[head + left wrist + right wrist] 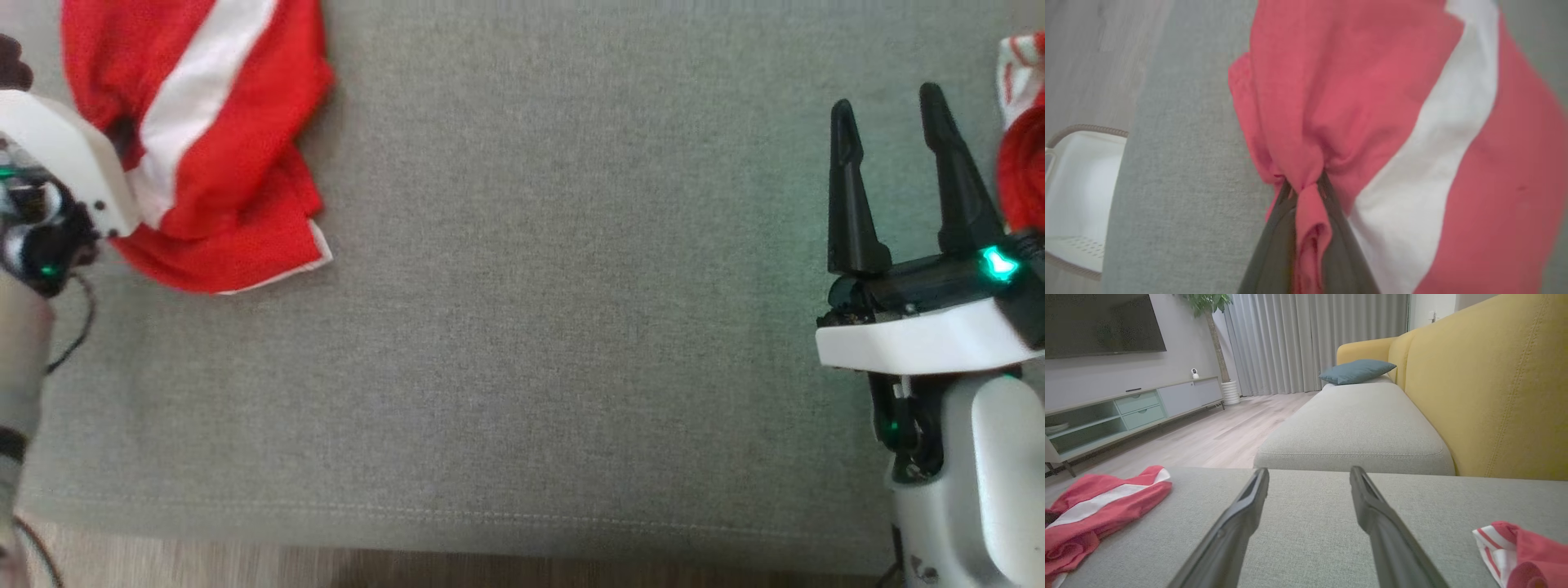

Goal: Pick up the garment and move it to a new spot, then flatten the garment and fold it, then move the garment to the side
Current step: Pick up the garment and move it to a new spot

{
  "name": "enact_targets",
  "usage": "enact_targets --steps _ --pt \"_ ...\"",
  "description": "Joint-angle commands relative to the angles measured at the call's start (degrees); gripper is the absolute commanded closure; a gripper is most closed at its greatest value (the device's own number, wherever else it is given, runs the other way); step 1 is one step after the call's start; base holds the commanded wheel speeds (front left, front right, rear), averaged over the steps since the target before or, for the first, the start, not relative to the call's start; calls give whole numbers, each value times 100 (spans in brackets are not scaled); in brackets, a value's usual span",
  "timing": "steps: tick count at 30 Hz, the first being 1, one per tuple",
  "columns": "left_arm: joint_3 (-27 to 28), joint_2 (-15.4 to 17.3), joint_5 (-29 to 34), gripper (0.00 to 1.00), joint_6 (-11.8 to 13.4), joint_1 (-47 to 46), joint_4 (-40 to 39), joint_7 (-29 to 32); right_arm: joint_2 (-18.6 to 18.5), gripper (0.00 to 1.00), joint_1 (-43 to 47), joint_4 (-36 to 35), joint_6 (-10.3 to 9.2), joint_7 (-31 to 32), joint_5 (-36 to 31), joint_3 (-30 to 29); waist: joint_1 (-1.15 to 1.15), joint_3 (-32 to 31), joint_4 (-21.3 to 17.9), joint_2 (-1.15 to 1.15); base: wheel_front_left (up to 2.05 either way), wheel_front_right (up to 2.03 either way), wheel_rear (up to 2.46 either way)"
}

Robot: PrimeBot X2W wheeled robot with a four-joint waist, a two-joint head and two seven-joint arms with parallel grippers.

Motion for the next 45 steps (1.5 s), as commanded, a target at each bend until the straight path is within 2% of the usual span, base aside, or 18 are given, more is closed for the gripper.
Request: enact_targets --steps 1,9,10,12,20,29,35,36,37,42,44,45 --pt "246 169 -210 100 2 -164 -188 -314 1 0 -52 -84 37 -90 84 90 -1 -274 32 0 0 0 0" --pt "285 -491 -645 100 18 -56 -775 -1154 1 0 153 513 37 -289 230 -44 -1 -1108 104 0 0 0 0" --pt "285 -491 -645 100 18 -56 -775 -1154 1 0 153 513 37 -289 230 -44 -1 -1108 104 0 0 0 0" --pt "291 -662 -673 100 107 28 -930 -1300 1 0 187 635 37 -349 273 -11 -1 -1296 59 0 0 0 0" --pt "317 -1344 -810 100 669 595 -1714 -1724 1 0 282 893 37 -518 466 186 -1 -1709 -248 0 0 0 0" --pt "269 -2258 -945 100 1451 1233 -2414 -2492 1 0 340 976 37 -654 568 285 -1 -1760 -563 0 0 0 0" --pt "-322 -2404 -1182 100 1864 1615 -2598 -3035 1 0 315 958 37 -662 543 346 -1 -1665 -718 0 0 0 0" --pt "-466 -2405 -1302 100 1957 1666 -2658 -3126 1 0 312 961 37 -663 541 346 -1 -1657 -741 0 0 0 0" --pt "-794 -2407 -1454 100 2165 1737 -2735 -3269 1 0 308 970 37 -670 548 343 -1 -1642 -780 0 0 0 0" --pt "-1563 -2408 -1601 99 2486 1854 -2641 -3403 1 0 298 1037 37 -717 594 374 -1 -1626 -858 0 0 0 0" --pt "-1779 -2409 -1602 0 2565 1862 -2519 -3420 1 0 294 1077 37 -742 619 381 -1 -1635 -876 0 0 0 0" --pt "-1864 -2409 -1600 0 2590 1856 -2443 -3425 1 0 294 1097 37 -757 633 383 -1 -1643 -881 0 0 0 0"
